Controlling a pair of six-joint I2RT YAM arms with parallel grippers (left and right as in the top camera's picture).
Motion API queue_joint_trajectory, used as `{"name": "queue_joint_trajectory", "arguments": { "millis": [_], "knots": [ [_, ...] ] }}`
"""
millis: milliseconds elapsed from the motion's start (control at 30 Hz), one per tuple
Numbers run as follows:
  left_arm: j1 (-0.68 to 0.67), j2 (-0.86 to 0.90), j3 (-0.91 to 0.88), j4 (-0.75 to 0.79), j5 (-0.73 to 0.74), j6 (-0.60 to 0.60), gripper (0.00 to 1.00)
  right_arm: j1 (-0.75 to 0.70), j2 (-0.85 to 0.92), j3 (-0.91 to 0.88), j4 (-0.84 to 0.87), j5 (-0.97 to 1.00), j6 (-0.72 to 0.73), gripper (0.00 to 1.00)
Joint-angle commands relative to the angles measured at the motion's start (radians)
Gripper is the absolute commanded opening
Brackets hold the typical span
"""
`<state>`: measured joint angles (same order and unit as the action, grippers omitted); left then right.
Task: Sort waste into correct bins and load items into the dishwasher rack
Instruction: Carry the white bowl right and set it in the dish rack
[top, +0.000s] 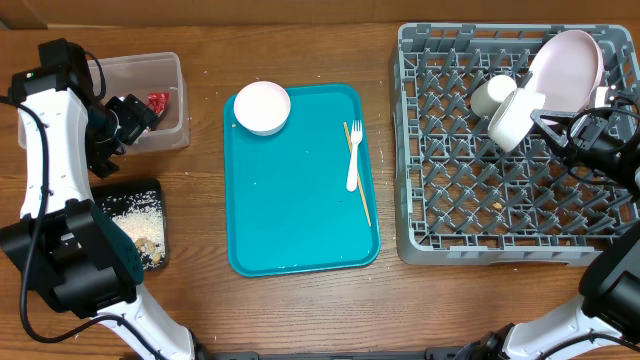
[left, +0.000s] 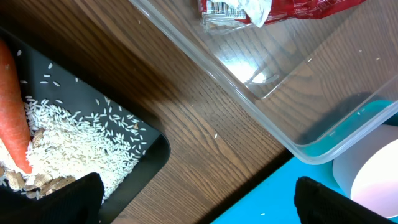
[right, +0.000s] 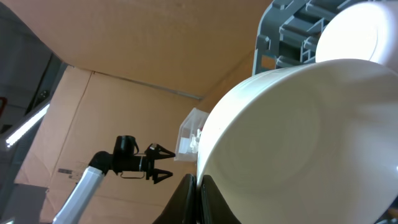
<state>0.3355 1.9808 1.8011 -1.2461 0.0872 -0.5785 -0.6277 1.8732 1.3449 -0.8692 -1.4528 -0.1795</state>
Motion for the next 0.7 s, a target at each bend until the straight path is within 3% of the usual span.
{"name": "queue_joint_trajectory", "arguments": {
  "millis": [0,200,467,667],
  "knots": [
    [-0.002,-0.006,0.003,-0.002,0.007,-0.020,1.00,0.000,-0.002,-0.003,-0.037,0.000,0.004,0.04],
    [-0.002,-0.006,0.003,-0.002,0.007,-0.020,1.00,-0.001,-0.002,-0.003,-0.117,0.196,0.010,0.17],
    [-0.002,-0.006,0.003,-0.002,0.007,-0.020,1.00,-0.004,-0.003,-0.001,-0.096,0.249,0.158,0.17],
    [-0.002,-0.006,0.003,-0.002,0.007,-0.020,1.00,-0.016,-0.003,0.072,-0.094,0.468,0.295,0.16]
  ]
}}
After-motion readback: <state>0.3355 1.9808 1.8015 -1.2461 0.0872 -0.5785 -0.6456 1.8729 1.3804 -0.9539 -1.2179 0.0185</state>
